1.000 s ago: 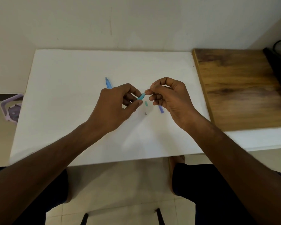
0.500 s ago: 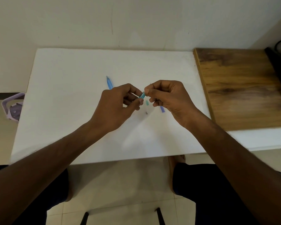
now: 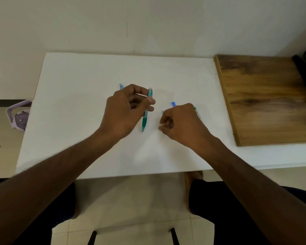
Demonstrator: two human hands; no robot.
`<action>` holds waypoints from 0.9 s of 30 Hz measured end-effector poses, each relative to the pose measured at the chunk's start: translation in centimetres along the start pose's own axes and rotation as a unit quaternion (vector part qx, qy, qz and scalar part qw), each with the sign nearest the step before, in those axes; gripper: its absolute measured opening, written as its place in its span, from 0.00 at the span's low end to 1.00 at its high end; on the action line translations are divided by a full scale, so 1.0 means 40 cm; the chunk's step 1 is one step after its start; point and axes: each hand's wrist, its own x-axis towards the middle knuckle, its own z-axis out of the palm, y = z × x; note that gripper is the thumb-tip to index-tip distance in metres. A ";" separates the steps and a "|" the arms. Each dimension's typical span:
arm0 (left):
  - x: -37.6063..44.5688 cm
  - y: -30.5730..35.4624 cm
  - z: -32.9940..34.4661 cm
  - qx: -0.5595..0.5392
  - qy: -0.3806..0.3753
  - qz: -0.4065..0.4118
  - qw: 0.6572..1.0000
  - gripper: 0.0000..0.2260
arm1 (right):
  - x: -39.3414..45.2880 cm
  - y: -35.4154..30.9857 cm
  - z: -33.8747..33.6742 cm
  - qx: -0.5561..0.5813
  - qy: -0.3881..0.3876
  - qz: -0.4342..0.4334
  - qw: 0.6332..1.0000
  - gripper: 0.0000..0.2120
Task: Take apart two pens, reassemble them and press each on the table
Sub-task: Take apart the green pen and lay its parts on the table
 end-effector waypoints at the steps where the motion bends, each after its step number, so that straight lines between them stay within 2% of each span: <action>1: -0.001 0.001 -0.001 0.002 -0.001 0.001 1.000 0.09 | 0.000 -0.007 0.001 -0.016 -0.001 0.001 1.000 0.08; 5: -0.005 0.002 -0.003 0.013 -0.005 0.004 1.000 0.09 | 0.003 -0.027 0.004 -0.064 -0.015 -0.001 0.998 0.07; 10: -0.008 0.003 -0.001 0.033 -0.008 0.013 0.999 0.09 | -0.006 -0.027 -0.002 -0.070 -0.013 -0.052 0.996 0.07; 13: -0.006 0.006 -0.001 0.051 -0.011 0.023 0.998 0.09 | 0.003 -0.013 -0.032 0.071 0.060 -0.034 0.995 0.04; 16: -0.006 0.006 0.001 0.066 -0.016 0.033 0.997 0.08 | 0.010 -0.002 -0.059 0.264 0.119 0.021 0.957 0.02; 18: -0.007 0.002 0.003 0.079 -0.023 0.043 0.996 0.07 | 0.016 0.000 -0.067 0.343 0.127 0.041 0.930 0.01; 22: -0.009 -0.004 0.004 0.097 -0.035 0.062 0.993 0.06 | 0.019 0.004 -0.069 0.416 0.116 0.047 0.901 0.05; 27: -0.008 -0.005 0.007 0.109 -0.044 0.070 0.991 0.06 | 0.014 0.005 -0.070 0.437 0.120 0.032 0.891 0.05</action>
